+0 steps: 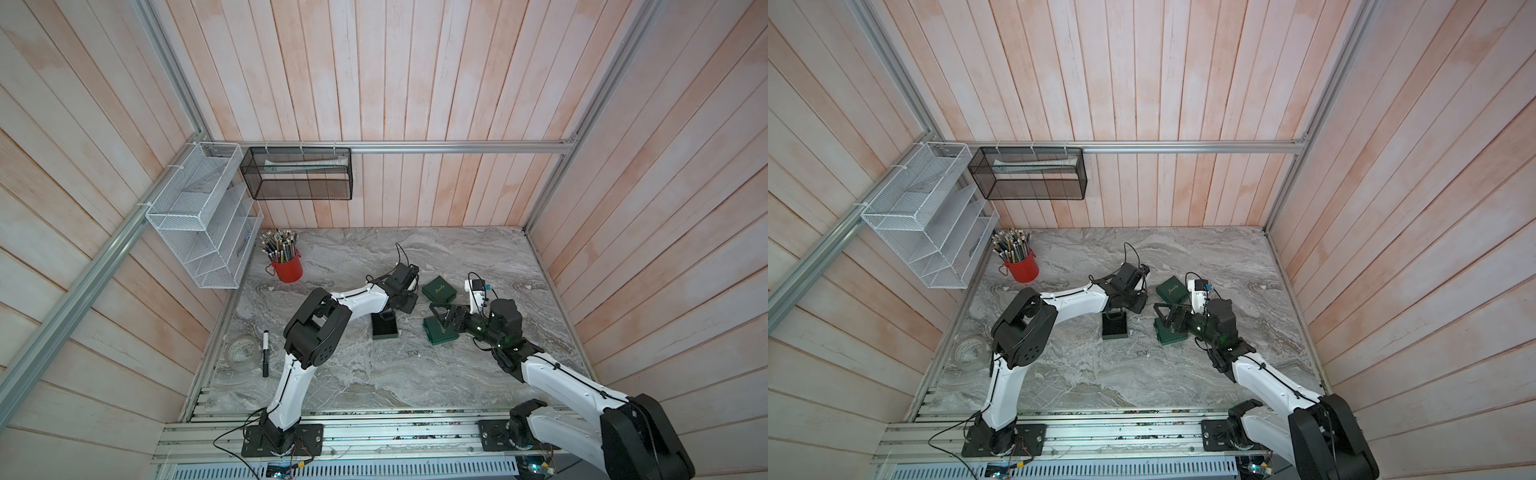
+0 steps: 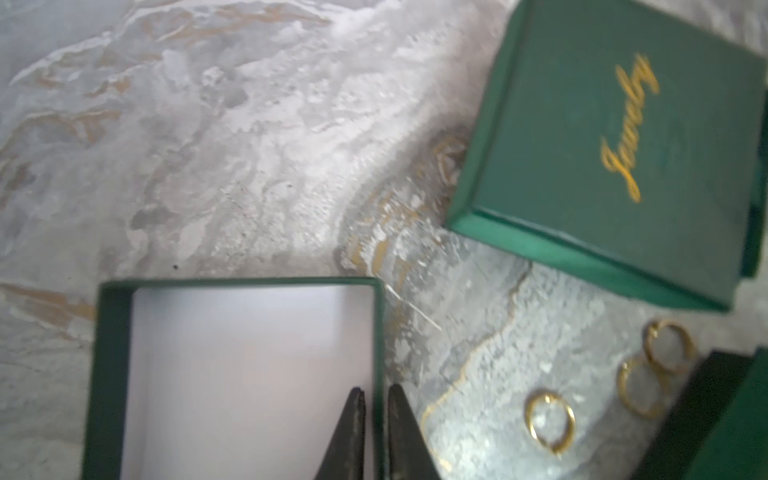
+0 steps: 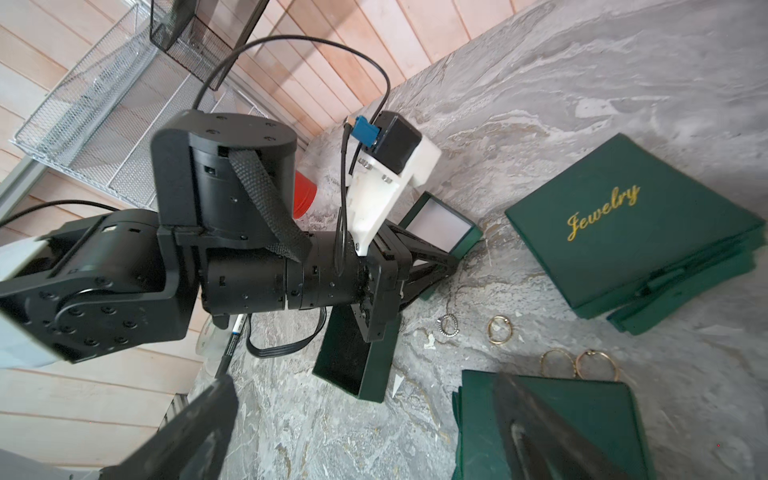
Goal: Take the rings out of the lift-off lid box
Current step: Pick up the lid from the center of the board.
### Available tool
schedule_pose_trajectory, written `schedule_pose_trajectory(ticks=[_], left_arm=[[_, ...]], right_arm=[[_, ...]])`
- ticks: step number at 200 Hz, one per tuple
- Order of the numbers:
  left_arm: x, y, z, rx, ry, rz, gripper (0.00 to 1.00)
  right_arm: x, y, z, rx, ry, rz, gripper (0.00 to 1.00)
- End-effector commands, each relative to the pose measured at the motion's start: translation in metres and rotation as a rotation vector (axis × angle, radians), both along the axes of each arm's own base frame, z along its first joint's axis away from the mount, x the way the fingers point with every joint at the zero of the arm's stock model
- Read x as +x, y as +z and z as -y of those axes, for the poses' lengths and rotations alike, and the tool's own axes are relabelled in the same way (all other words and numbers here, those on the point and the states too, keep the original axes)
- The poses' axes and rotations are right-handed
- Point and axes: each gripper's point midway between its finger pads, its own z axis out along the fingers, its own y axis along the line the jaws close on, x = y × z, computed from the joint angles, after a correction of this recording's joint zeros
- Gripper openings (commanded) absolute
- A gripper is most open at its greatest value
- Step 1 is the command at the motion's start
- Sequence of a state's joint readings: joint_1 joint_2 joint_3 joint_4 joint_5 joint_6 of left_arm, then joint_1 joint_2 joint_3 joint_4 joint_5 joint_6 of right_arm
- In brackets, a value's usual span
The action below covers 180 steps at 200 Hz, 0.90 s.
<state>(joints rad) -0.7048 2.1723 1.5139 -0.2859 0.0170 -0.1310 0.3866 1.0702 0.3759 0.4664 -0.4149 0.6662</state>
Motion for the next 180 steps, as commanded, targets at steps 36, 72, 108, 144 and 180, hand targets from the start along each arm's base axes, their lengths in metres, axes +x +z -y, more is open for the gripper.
schedule_pose_trajectory(ticks=[36, 72, 108, 144, 180], left_arm=[[0.009, 0.026, 0.014, -0.185, -0.024, -0.083, 0.01], [0.011, 0.085, 0.019, -0.505, -0.063, -0.141, 0.0], [0.001, 0.154, 0.027, -0.867, -0.154, -0.226, 0.0], [-0.029, 0.19, 0.047, -1.085, -0.306, -0.384, 0.0], [-0.061, 0.196, 0.074, -1.136, -0.397, -0.51, 0.0]], right_arm=[[0.002, 0.002, 0.02, -0.006, -0.084, 0.003, 0.98], [0.0, -0.001, 0.029, -0.012, -0.115, -0.007, 0.98], [-0.002, -0.004, 0.033, 0.001, -0.118, -0.013, 0.98], [-0.004, -0.004, 0.036, 0.003, -0.124, -0.02, 0.98], [-0.005, -0.002, 0.041, -0.004, -0.135, -0.016, 0.98]])
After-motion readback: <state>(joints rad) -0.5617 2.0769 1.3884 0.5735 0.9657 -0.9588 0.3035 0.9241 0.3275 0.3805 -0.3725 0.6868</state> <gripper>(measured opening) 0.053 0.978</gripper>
